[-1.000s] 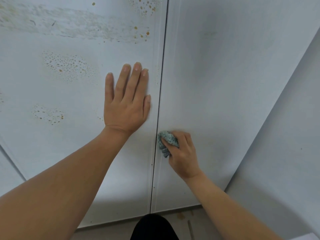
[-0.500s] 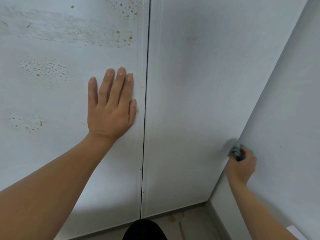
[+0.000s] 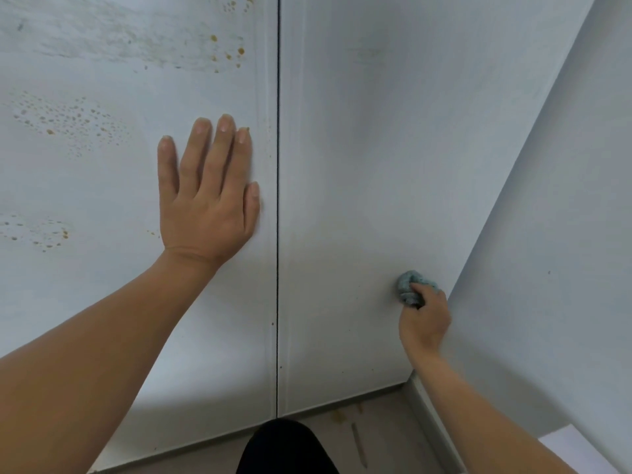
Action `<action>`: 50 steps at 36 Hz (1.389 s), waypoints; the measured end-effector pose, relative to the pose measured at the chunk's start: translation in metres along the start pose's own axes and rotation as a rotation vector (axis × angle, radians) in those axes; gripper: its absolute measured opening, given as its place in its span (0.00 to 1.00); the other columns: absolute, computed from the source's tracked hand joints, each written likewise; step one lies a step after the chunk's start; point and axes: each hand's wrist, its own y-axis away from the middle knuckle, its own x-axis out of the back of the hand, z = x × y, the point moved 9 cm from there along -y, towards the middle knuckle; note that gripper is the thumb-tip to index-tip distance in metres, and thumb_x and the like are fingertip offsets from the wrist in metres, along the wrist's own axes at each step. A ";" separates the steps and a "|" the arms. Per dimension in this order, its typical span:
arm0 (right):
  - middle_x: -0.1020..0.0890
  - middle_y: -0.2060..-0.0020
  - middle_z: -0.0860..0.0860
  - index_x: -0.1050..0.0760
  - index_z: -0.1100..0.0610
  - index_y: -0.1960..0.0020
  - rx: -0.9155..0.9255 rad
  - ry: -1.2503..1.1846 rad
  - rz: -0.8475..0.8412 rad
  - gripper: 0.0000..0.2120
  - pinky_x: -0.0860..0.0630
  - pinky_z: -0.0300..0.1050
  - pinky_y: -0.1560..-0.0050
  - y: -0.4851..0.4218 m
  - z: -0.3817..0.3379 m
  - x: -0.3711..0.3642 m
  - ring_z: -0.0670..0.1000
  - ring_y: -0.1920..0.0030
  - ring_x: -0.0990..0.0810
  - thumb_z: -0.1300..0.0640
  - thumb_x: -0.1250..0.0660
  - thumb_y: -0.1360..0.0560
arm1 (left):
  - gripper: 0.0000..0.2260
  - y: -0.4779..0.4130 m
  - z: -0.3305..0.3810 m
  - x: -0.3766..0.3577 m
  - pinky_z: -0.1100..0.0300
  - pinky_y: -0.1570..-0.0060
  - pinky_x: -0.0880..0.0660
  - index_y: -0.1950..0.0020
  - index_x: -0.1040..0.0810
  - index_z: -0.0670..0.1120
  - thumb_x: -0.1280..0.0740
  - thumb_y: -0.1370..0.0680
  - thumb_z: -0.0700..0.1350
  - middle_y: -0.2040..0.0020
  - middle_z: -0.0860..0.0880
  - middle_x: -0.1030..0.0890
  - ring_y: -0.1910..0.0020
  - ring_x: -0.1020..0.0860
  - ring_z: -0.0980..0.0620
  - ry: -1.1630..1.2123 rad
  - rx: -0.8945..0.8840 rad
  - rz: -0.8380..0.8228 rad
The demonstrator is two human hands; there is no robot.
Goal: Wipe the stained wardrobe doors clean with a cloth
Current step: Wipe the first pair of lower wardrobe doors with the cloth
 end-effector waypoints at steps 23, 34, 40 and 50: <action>0.26 0.40 0.63 0.23 0.63 0.39 -0.164 -0.104 0.087 0.22 0.33 0.39 0.48 0.005 -0.032 0.000 0.62 0.45 0.24 0.75 0.39 0.30 | 0.28 0.000 0.000 -0.002 0.36 0.23 0.39 0.18 0.34 0.41 0.37 0.17 0.50 0.20 0.41 0.31 0.21 0.34 0.39 -0.003 0.004 -0.011; 0.25 0.48 0.59 0.20 0.62 0.44 0.148 -0.123 -0.041 0.21 0.29 0.43 0.53 0.052 -0.073 -0.029 0.59 0.55 0.23 0.76 0.35 0.34 | 0.28 -0.001 0.000 -0.002 0.35 0.24 0.38 0.19 0.34 0.41 0.37 0.18 0.50 0.21 0.41 0.32 0.22 0.35 0.39 0.024 0.007 -0.017; 0.28 0.44 0.60 0.23 0.63 0.41 -0.058 -0.122 0.004 0.23 0.30 0.43 0.49 0.049 -0.058 -0.029 0.60 0.51 0.24 0.77 0.39 0.32 | 0.28 -0.001 0.000 -0.002 0.34 0.25 0.35 0.19 0.32 0.41 0.37 0.18 0.50 0.21 0.41 0.31 0.22 0.34 0.39 0.037 0.010 -0.021; 0.28 0.48 0.52 0.19 0.61 0.46 0.179 -0.168 -0.121 0.23 0.28 0.43 0.53 0.082 -0.088 -0.046 0.56 0.55 0.23 0.78 0.36 0.36 | 0.27 0.000 0.000 -0.002 0.34 0.25 0.35 0.20 0.32 0.41 0.38 0.18 0.50 0.21 0.41 0.30 0.22 0.34 0.39 0.044 0.010 -0.020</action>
